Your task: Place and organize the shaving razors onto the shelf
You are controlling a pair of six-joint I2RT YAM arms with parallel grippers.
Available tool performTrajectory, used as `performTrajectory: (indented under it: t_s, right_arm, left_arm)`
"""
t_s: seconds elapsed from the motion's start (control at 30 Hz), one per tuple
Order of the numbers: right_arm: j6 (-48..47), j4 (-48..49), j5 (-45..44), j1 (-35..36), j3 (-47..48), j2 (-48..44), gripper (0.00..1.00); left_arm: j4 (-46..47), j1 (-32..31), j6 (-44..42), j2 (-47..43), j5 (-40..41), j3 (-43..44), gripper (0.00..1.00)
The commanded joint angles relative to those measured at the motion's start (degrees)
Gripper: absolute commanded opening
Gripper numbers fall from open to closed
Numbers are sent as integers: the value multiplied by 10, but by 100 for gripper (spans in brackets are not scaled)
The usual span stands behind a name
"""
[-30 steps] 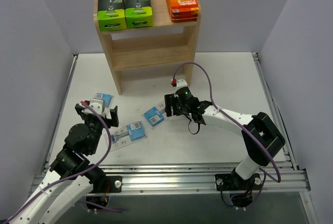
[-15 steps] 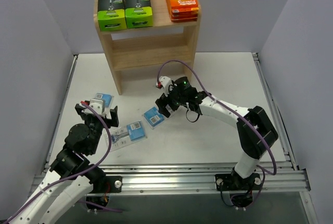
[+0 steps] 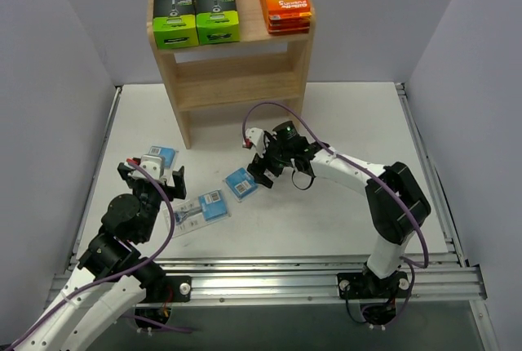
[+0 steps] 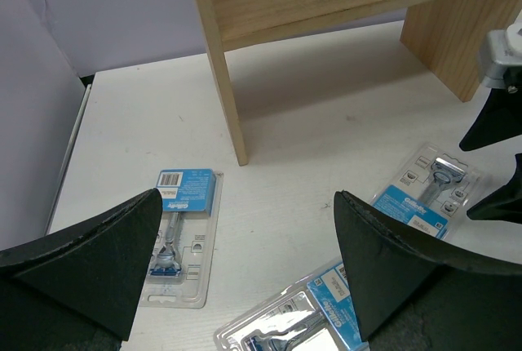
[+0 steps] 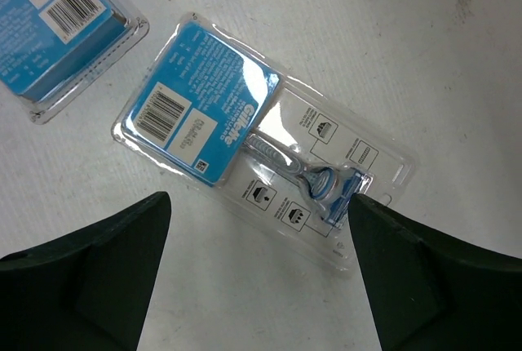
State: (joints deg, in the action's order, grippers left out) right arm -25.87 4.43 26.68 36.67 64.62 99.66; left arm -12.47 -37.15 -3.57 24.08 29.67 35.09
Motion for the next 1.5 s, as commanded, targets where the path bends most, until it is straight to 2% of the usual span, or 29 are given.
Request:
performTrajectory:
  t_s: [0.0, 0.27, 0.4, 0.7, 1.1, 1.33, 1.47]
  right_arm:
    - [-65, -20, 11, -12, 34, 19, 84]
    - [-127, -109, -14, -20, 110, 94, 74]
    - [-135, -115, -8, -18, 125, 123, 69]
    - [-145, -97, -12, -6, 110, 136, 68]
    - [-132, -19, -79, 7, 89, 114, 63]
    - [-149, -27, -88, 8, 103, 117, 62]
    - [-167, -41, -68, 9, 112, 120, 66]
  left_arm:
    - [15, -3, 1, -4, -4, 9, 95]
    - [17, -3, 2, 1, -15, 9, 95]
    - [19, -2, 3, 4, -21, 9, 95]
    - [19, -3, 3, 8, -25, 10, 95]
    - [18, -3, 3, 7, -25, 10, 95]
    - [17, -2, 3, 6, -25, 10, 95]
    - [18, -3, 3, 6, -27, 10, 95]
